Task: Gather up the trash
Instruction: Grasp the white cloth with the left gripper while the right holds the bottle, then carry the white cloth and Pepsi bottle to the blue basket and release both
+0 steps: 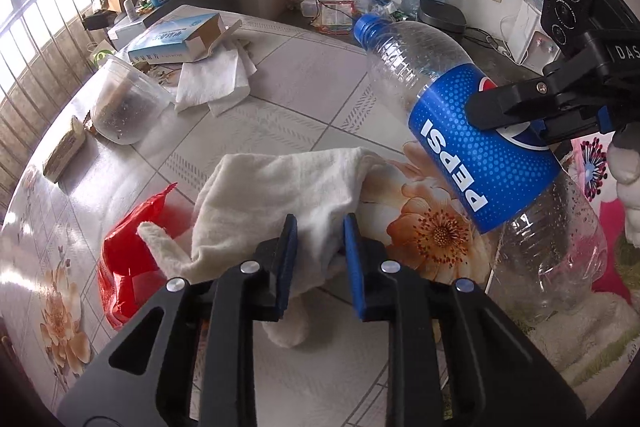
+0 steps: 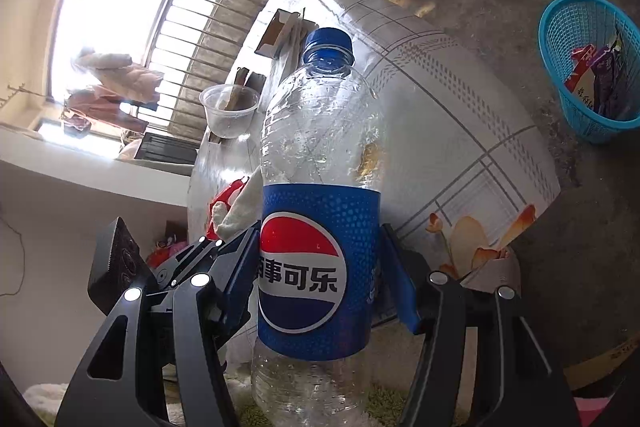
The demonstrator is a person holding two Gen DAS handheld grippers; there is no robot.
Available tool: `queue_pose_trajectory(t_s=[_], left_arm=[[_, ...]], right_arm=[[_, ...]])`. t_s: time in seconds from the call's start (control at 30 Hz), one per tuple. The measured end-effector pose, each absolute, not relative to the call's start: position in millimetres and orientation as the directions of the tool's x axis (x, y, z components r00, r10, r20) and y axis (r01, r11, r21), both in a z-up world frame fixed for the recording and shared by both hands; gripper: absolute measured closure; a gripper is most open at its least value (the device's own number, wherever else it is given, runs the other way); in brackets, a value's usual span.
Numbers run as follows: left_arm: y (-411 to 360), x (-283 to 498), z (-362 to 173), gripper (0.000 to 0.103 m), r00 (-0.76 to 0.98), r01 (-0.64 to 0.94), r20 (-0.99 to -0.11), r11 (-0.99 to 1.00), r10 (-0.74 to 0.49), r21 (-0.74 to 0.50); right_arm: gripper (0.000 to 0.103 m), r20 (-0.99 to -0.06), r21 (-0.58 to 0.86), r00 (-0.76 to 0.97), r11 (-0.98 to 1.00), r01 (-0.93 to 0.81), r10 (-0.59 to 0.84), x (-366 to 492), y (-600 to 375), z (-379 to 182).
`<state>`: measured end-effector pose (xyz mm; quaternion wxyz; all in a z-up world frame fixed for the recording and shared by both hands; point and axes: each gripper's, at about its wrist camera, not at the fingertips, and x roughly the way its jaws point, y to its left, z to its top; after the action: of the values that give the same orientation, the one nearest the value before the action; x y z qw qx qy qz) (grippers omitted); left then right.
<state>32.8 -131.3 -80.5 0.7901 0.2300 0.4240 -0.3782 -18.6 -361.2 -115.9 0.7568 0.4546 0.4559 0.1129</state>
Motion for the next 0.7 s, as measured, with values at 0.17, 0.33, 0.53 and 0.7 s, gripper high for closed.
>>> queue_pose_trajectory(t_s=[0.17, 0.33, 0.53, 0.7], left_arm=[[-126, 36, -67, 0.099, 0.358, 0.784, -0.83, 0.621, -0.428, 0.018], [-111, 42, -37, 0.099, 0.383, 0.755, -0.79, 0.655, -0.479, -0.031], [-93, 49, 18, 0.099, 0.436, 0.72, -0.707, 0.687, -0.557, -0.098], [-98, 57, 56, 0.1, 0.429, 0.736, -0.63, 0.655, -0.648, -0.172]], right_arm=[[0.045, -0.558, 0.811, 0.579, 0.539, 0.228, 0.595, -24, -367, -115], [0.045, -0.498, 0.847, 0.612, 0.496, 0.192, 0.614, -31, -374, -109], [0.045, -0.396, 0.897, 0.656, 0.423, 0.128, 0.642, -43, -382, -96], [0.045, -0.339, 0.915, 0.71, 0.393, 0.095, 0.617, -57, -401, -79]])
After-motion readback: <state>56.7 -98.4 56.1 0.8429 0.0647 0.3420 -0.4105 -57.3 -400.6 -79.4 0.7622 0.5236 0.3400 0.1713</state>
